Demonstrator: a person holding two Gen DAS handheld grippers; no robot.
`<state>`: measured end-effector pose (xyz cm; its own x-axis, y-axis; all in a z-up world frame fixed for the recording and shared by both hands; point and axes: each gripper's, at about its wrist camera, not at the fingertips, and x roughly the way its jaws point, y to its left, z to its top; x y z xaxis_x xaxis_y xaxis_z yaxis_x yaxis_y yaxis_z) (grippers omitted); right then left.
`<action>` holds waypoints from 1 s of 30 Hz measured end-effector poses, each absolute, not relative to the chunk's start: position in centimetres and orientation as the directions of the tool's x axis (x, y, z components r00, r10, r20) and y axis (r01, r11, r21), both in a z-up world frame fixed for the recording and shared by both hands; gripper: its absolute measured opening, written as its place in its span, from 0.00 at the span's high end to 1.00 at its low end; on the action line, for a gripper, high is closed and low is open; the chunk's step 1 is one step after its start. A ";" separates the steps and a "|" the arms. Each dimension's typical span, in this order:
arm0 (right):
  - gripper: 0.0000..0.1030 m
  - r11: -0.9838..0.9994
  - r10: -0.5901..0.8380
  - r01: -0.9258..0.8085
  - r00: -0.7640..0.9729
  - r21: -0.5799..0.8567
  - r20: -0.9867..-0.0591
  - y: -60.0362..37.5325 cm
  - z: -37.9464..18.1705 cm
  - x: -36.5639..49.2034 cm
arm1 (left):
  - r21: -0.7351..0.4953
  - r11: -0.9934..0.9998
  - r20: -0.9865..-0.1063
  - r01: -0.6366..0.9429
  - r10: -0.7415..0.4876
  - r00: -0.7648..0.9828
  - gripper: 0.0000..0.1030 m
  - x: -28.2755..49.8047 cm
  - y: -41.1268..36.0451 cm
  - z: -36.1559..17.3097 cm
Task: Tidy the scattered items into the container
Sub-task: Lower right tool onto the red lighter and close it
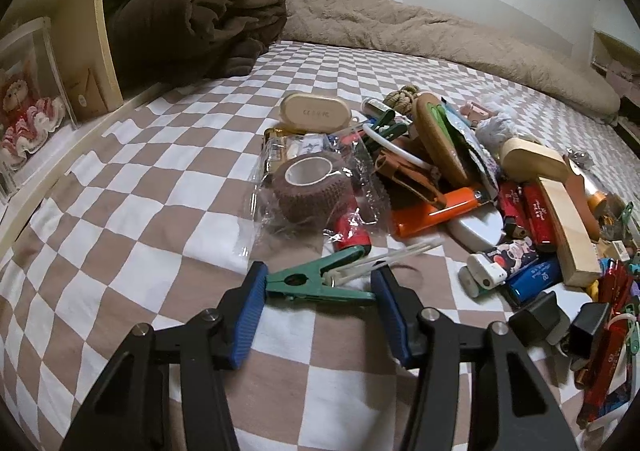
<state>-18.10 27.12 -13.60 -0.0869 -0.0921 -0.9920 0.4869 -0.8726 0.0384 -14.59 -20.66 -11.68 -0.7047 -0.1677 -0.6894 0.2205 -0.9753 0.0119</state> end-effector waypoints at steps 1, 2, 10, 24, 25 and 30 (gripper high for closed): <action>0.00 -0.877 -0.095 0.478 -0.081 0.045 -0.992 27.4 -13.7 -18.1 | 0.012 -0.976 -0.691 0.219 -0.166 -0.704 0.48 -14.6 -20.6 -11.7; 0.00 -0.879 -0.092 0.474 -0.085 0.041 -0.992 27.6 -13.7 -18.0 | 0.013 -0.976 -0.692 0.218 -0.166 -0.703 0.48 -14.7 -20.6 -11.7; 0.00 -0.902 -0.073 0.431 -0.144 0.004 -0.987 30.7 -13.4 -17.1 | 0.036 -0.978 -0.688 0.208 -0.175 -0.704 0.48 -14.7 -20.0 -11.8; 0.00 -0.845 -0.155 0.533 -0.180 0.037 -0.971 31.5 -13.1 -15.5 | 0.014 -0.983 -0.695 0.181 -0.140 -0.706 0.48 -14.9 -19.9 -11.9; 0.00 -0.844 -0.156 0.536 -0.179 0.037 -0.972 31.5 -13.1 -15.4 | 0.010 -0.984 -0.696 0.180 -0.137 -0.705 0.48 -14.9 -20.0 -11.9; 0.15 -0.822 -0.196 0.567 -0.197 0.051 -0.961 31.2 -12.5 -14.1 | -0.032 -0.984 -0.694 0.176 -0.105 -0.712 0.48 -14.9 -20.5 -11.9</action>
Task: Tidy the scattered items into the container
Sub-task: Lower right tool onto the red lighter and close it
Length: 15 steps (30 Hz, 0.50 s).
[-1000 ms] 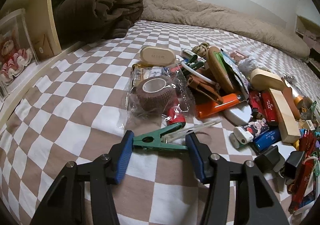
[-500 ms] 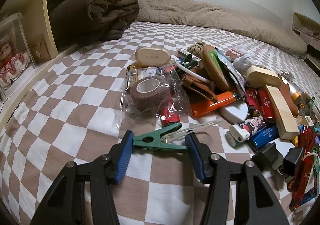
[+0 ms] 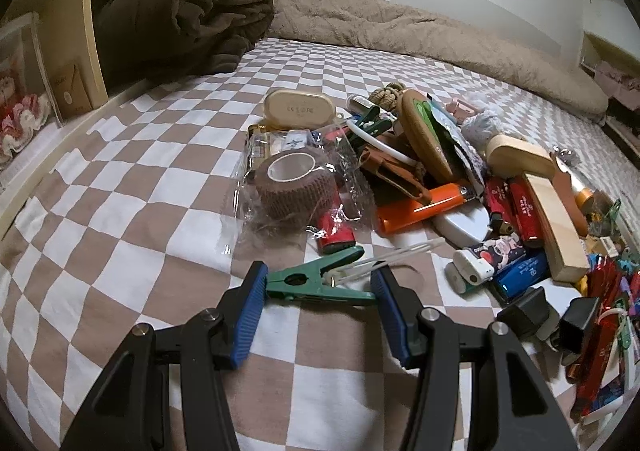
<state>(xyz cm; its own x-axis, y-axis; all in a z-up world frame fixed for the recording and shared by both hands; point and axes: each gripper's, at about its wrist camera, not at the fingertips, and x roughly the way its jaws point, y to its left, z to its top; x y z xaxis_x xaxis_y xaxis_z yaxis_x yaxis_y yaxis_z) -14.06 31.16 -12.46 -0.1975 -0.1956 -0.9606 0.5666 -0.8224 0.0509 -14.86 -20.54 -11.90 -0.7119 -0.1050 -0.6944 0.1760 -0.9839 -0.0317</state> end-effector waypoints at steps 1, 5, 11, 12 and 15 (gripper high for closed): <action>0.19 -0.816 -0.207 0.576 -0.203 0.054 -0.957 30.9 -12.2 -13.6 | -0.041 -0.984 -0.694 0.175 -0.098 -0.713 0.48 -14.8 -20.6 -11.9; 0.18 -0.828 -0.214 0.558 -0.221 0.056 -0.952 30.8 -12.1 -12.7 | -0.042 -0.984 -0.695 0.174 -0.096 -0.712 0.48 -14.8 -20.5 -11.9; 0.18 -0.859 -0.241 0.503 -0.246 0.089 -0.939 32.9 -11.9 -15.0 | -0.030 -0.984 -0.698 0.173 -0.104 -0.709 0.48 -14.9 -20.5 -11.9; 0.18 -0.863 -0.247 0.497 -0.251 0.094 -0.936 33.3 -12.0 -15.9 | -0.028 -0.984 -0.698 0.174 -0.105 -0.708 0.48 -14.9 -20.4 -11.9; 0.18 -0.871 -0.260 0.480 -0.264 0.107 -0.929 33.5 -11.8 -15.9 | -0.025 -0.984 -0.698 0.174 -0.108 -0.708 0.48 -14.9 -20.4 -11.9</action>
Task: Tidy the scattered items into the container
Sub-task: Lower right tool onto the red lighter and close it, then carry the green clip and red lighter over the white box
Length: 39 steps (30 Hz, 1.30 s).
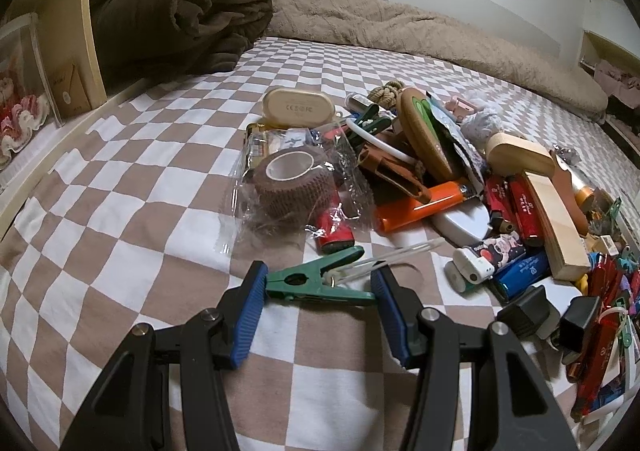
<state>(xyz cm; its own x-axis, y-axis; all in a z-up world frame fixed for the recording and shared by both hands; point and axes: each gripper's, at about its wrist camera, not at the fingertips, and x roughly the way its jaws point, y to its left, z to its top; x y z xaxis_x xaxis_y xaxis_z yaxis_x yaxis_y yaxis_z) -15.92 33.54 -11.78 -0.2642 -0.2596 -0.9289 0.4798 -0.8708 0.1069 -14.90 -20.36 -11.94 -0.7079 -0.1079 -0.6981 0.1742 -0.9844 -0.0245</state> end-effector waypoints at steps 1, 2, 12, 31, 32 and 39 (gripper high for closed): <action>0.18 -0.873 -0.264 0.475 -0.267 0.112 -0.927 33.3 -11.8 -16.1 | -0.025 -0.984 -0.698 0.174 -0.107 -0.708 0.48 -14.9 -20.4 -11.9; 0.18 -0.876 -0.268 0.468 -0.273 0.116 -0.924 32.7 -11.8 -16.5 | -0.028 -0.984 -0.696 0.173 -0.105 -0.710 0.48 -14.9 -20.4 -11.9; 0.18 -0.922 -0.287 0.357 -0.363 0.152 -0.886 33.1 -11.4 -16.4 | -0.066 -0.985 -0.694 0.159 -0.070 -0.716 0.48 -14.1 -20.7 -11.3; 0.18 -0.931 -0.316 0.316 -0.437 0.185 -0.842 33.1 -9.7 -14.1 | -0.187 -0.982 -0.689 -0.016 0.143 -0.710 0.48 -8.3 -15.9 -8.3; 0.18 -0.930 -0.318 0.317 -0.444 0.185 -0.838 33.0 -9.3 -13.8 | -0.186 -0.982 -0.683 -0.030 0.151 -0.715 0.48 -8.0 -15.5 -7.8; 0.18 -0.920 -0.346 0.343 -0.477 0.192 -0.808 32.2 -7.8 -12.4 | -0.176 -0.978 -0.620 -0.113 0.200 -0.759 0.48 -6.0 -13.2 -4.2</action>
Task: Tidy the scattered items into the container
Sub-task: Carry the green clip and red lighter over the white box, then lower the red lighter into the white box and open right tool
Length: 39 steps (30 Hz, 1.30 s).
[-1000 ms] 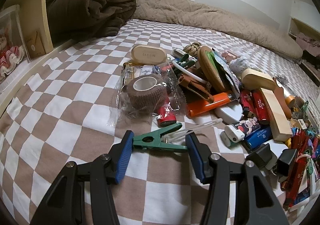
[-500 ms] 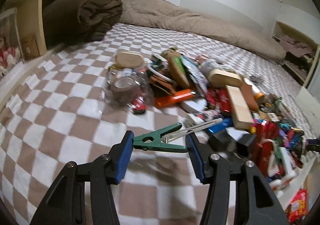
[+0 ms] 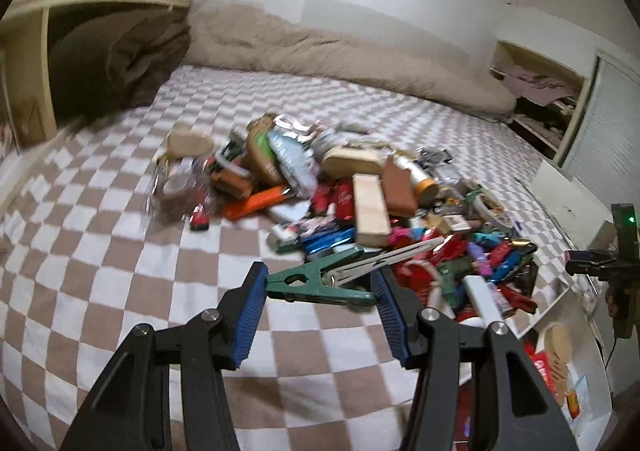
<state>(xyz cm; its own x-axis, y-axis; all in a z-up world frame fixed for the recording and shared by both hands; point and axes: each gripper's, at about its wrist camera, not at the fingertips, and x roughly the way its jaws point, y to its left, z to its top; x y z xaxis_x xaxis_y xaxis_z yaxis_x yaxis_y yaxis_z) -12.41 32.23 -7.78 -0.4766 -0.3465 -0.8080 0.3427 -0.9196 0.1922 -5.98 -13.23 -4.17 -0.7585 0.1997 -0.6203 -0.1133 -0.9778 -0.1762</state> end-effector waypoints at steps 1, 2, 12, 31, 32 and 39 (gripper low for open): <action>0.18 -0.915 -0.357 0.352 -0.478 0.197 -0.803 32.1 -7.6 -12.2 | -0.172 -0.977 -0.615 -0.123 0.204 -0.762 0.48 -5.9 -12.9 -3.8; 0.18 -0.909 -0.369 0.363 -0.478 0.204 -0.797 31.8 -7.3 -11.9 | -0.171 -0.976 -0.609 -0.133 0.211 -0.765 0.48 -5.7 -12.5 -3.5; 0.18 -0.862 -0.436 0.464 -0.469 0.206 -0.768 29.2 -4.5 -8.5 | -0.222 -0.931 -0.613 -0.291 0.365 -0.701 0.48 -3.3 -7.3 -1.8; 0.18 -0.732 -0.384 0.672 -0.277 0.108 -0.881 24.4 -5.1 -2.5 | -0.271 -0.852 -0.674 -0.448 0.500 -0.544 0.48 1.2 -2.0 -3.1; 0.18 -0.722 -0.374 0.684 -0.259 0.105 -0.891 24.1 -5.5 -2.1 | -0.265 -0.851 -0.678 -0.453 0.499 -0.540 0.48 1.5 -1.8 -3.1; 0.18 -0.627 -0.280 0.778 -0.172 0.045 -0.944 22.5 -7.7 0.6 | -0.273 -0.835 -0.693 -0.478 0.516 -0.504 0.48 2.7 -0.8 -3.5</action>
<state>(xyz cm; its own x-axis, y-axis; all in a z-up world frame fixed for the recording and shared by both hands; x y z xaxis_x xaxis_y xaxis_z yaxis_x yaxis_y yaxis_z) 0.61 22.48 -7.66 -0.1717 -0.2804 -0.9444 0.7781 -0.6266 0.0446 2.67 -0.79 -3.48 -0.5037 0.5156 -0.6931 -0.4783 -0.8346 -0.2733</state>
